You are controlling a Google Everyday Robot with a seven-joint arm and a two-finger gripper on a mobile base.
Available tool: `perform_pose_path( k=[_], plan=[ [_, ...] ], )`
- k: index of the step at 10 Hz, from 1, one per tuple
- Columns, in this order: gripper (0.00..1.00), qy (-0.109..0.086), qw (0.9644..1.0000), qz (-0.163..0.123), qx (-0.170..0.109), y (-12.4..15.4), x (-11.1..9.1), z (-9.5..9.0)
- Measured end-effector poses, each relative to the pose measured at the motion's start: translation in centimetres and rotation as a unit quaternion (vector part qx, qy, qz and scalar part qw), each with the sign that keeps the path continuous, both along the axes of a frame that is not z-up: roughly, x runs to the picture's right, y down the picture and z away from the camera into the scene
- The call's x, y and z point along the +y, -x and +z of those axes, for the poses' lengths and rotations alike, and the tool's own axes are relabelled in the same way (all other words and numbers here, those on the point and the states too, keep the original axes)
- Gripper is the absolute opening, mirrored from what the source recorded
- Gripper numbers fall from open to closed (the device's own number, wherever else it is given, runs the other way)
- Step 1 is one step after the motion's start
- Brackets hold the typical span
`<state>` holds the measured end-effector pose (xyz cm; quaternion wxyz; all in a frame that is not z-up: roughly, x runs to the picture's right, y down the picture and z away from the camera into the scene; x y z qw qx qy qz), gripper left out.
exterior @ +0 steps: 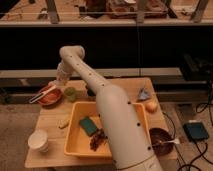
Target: Place brush in red bowl
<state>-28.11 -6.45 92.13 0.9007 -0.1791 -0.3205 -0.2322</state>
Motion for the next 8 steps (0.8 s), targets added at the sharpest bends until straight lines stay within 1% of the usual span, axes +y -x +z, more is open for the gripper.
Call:
perform_pose_path(
  k=[1,3,5,6,8],
  plan=[
    [0.29,0.001,1.0,-0.003,-0.003,0.1,0.2,0.2],
    [0.51,0.003,0.9999,-0.006,-0.01,0.2,0.5,0.7],
    [0.71,0.007,0.9999,-0.007,-0.011,0.0,0.8,1.3],
    [0.78,0.011,0.9999,-0.006,-0.012,-0.1,1.0,1.5],
    [0.8,0.014,0.9998,-0.004,-0.011,-0.4,1.0,1.8]
  ],
)
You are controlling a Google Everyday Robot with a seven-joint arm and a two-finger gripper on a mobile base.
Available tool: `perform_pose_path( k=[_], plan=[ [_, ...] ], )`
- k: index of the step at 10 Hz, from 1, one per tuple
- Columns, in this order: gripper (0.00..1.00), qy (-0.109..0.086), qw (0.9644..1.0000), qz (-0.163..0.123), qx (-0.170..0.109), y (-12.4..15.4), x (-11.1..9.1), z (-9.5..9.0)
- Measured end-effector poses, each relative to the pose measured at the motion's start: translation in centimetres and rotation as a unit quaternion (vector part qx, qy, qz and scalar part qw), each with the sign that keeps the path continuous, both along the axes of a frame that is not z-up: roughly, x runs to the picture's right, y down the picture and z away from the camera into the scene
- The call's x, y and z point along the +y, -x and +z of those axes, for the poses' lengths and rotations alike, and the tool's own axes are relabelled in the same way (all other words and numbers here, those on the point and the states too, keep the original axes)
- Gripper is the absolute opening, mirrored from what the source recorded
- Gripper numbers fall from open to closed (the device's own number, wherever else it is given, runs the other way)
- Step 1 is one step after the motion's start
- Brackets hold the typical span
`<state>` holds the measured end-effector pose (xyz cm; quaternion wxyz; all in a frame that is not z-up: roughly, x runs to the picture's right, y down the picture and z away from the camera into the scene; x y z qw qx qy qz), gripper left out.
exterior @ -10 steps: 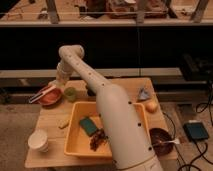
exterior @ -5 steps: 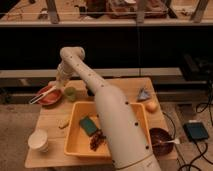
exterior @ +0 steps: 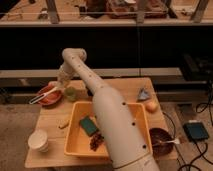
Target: Place brush in red bowl
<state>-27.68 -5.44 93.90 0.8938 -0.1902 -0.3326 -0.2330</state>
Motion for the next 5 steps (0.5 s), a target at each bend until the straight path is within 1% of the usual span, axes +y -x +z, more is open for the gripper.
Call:
perform_pose_path(
  k=[5],
  plan=[
    [0.8,0.0,1.0,-0.001,0.0,0.14,0.07,-0.02]
  ],
)
